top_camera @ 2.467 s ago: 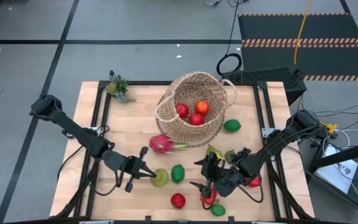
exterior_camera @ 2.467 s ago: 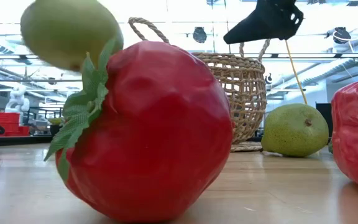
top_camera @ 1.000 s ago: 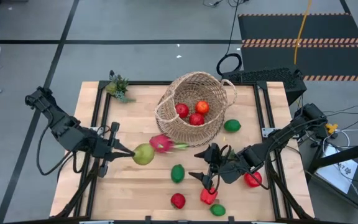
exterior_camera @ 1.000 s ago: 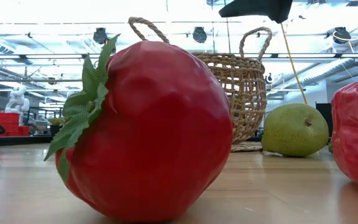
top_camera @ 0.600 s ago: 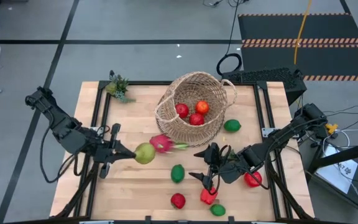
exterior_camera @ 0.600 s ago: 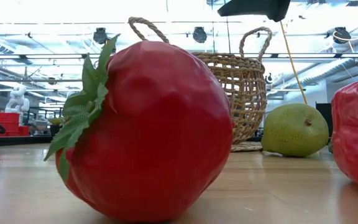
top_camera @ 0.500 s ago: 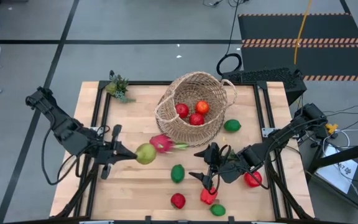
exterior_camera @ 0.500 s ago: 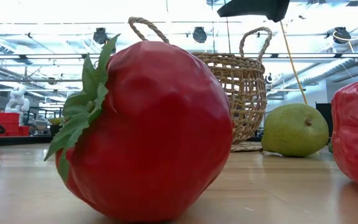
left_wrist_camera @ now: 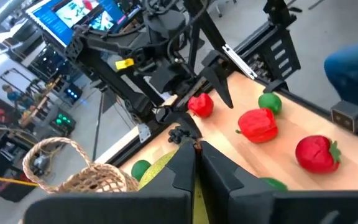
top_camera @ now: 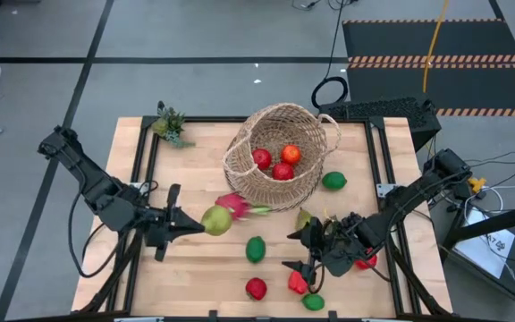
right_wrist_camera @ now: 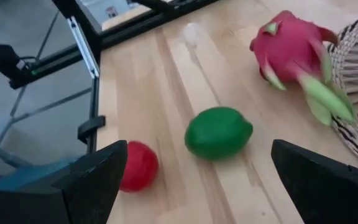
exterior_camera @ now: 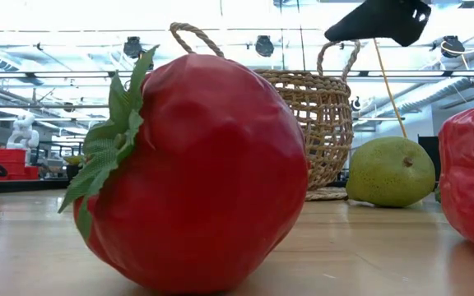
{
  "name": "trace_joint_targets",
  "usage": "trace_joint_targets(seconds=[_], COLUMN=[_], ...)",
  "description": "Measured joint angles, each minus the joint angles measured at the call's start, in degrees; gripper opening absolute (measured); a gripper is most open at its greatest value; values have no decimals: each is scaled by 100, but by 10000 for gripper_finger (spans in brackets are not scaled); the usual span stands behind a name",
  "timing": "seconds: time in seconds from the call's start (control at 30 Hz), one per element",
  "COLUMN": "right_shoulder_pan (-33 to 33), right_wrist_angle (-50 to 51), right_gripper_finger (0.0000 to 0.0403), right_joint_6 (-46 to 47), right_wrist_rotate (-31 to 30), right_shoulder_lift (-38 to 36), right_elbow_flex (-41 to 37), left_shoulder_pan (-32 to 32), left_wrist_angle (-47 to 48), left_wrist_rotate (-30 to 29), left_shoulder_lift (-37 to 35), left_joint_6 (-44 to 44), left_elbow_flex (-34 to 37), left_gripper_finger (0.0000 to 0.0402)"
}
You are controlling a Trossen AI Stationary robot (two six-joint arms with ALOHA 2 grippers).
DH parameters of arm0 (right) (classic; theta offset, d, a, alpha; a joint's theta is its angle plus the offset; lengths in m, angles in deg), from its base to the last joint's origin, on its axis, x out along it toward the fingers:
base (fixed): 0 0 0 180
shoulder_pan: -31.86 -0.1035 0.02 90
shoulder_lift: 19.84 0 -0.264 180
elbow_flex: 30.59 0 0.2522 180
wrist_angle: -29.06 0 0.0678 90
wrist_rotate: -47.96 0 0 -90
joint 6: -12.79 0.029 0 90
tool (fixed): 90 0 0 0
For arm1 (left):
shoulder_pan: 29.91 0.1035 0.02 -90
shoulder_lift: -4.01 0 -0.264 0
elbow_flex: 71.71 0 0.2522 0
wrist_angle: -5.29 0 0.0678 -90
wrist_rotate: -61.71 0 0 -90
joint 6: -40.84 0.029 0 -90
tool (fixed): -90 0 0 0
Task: Build produce basket
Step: Put the left green pear into the basket
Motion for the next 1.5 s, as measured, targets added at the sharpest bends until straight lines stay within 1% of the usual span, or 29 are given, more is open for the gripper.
trace_joint_targets(seconds=[0.1, 0.2, 0.43, 0.57, 0.77, 0.9, 1.1, 1.23, 1.4, 1.5], right_shoulder_pan=[84, 116, 212, 219, 228, 226, 259, 314, 352, 352], right_wrist_angle=[-12, 18, 7, 5, 7, 7, 9, 9, 9, 9], right_gripper_finger=[391, 391, 391, 391, 391, 391, 391, 391, 391, 391], right_joint_6=[11, 50, 59, 65, 370, 386, 203, 171, 130, 36], right_wrist_rotate=[-7, -1, -136, -150, -158, -161, -161, -157, -149, -148], right_shoulder_lift=[-26, -26, -28, -28, -28, -28, -28, -28, -28, -28], right_elbow_flex=[0, 0, 0, 0, 0, 0, 0, 0, 0, 0], left_shoulder_pan=[2, 0, -61, -118, -129, -129, -133, -213, -295, -393], left_wrist_angle=[5, -16, -137, -157, -294, -289, -292, -297, -298, -296], left_wrist_rotate=[2, 0, -22, -124, -247, -243, -243, -241, -233, -234], left_shoulder_lift=[62, 108, 354, 570, 843, 931, 937, 939, 937, 937], left_joint_6=[313, 742, 1963, 2733, 3418, 3591, 3607, 3607, 3605, 3605], left_elbow_flex=[0, 0, 0, 0, 0, 0, 0, 0, 0, 0], left_gripper_finger=[16, 6, 14, 5, 13, 5, 12, 5, 13, 6])
